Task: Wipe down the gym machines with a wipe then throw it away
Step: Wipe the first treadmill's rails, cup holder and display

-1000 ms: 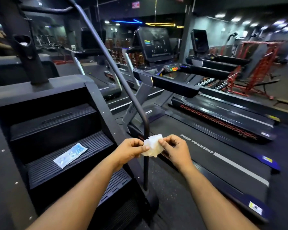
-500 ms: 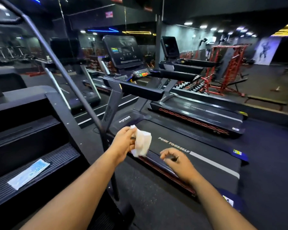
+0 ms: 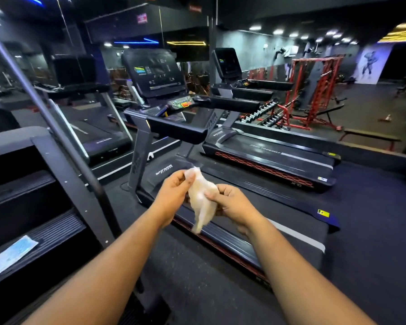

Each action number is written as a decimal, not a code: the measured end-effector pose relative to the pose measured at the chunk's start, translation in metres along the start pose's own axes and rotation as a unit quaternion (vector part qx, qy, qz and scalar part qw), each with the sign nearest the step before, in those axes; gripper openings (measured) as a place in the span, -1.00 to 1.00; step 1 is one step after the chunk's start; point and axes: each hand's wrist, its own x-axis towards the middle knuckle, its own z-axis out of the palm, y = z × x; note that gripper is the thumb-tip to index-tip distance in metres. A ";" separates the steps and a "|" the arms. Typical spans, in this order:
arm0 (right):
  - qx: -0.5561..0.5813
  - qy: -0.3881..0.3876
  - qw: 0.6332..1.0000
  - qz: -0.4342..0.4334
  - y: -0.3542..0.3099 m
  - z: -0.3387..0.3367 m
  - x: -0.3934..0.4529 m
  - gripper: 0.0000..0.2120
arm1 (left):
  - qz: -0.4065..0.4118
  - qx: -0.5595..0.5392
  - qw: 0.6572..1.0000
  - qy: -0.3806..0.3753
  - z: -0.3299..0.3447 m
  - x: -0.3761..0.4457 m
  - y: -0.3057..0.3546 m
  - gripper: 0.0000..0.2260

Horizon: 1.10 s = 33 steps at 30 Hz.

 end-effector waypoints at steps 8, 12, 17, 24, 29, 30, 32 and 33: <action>0.015 0.060 0.996 0.065 0.013 -0.027 0.052 -0.80 | -0.214 -0.084 0.968 -0.103 0.019 0.046 -0.060 -0.61; -0.031 0.056 0.998 -0.001 -0.018 -0.040 0.094 -0.80 | -0.127 -0.126 0.982 -0.064 0.015 0.107 -0.030 -0.83; -0.046 0.047 0.982 -0.175 -0.085 -0.049 0.133 -0.85 | 0.067 -0.117 0.988 -0.077 -0.005 0.167 0.028 -0.80; -0.150 0.066 0.972 -0.171 -0.082 -0.071 0.187 -0.56 | 0.017 -0.079 0.994 -0.076 -0.011 0.213 0.022 -0.70; -0.157 0.087 0.967 -0.179 -0.068 -0.087 0.234 -0.57 | -0.093 -0.148 0.983 -0.063 -0.001 0.255 -0.005 -0.63; -0.159 0.088 0.967 -0.181 -0.063 -0.094 0.248 -0.59 | -0.107 -0.128 0.983 -0.073 0.003 0.265 -0.013 -0.56; -0.152 0.081 0.968 -0.180 -0.055 -0.106 0.271 -0.64 | -0.110 -0.067 0.988 -0.088 0.010 0.281 -0.027 -0.59; -0.147 0.079 0.970 -0.177 -0.051 -0.113 0.282 -0.65 | -0.104 -0.046 0.989 -0.090 0.013 0.291 -0.033 -0.69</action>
